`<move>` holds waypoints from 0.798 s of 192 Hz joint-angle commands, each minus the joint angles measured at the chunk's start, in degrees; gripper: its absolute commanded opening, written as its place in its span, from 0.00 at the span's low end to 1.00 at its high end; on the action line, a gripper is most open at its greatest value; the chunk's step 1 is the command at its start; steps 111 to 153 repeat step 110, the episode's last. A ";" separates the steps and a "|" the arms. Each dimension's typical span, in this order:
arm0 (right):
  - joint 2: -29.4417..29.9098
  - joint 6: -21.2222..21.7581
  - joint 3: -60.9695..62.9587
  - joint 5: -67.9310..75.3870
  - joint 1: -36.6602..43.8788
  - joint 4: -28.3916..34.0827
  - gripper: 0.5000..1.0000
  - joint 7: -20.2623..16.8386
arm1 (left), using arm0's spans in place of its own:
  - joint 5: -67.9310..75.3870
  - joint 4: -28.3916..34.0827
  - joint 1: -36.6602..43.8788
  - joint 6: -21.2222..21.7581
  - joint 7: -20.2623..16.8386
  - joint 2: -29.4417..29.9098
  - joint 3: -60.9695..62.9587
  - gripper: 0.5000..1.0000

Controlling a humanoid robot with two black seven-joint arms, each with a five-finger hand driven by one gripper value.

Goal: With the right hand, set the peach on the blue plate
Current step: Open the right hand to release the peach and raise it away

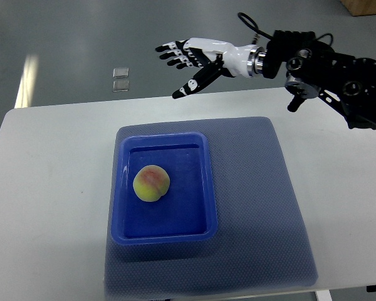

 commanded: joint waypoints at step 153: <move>9.97 0.29 40.09 26.78 -28.80 -6.96 0.86 7.64 | 0.00 -0.03 0.00 -0.01 0.08 0.00 0.12 1.00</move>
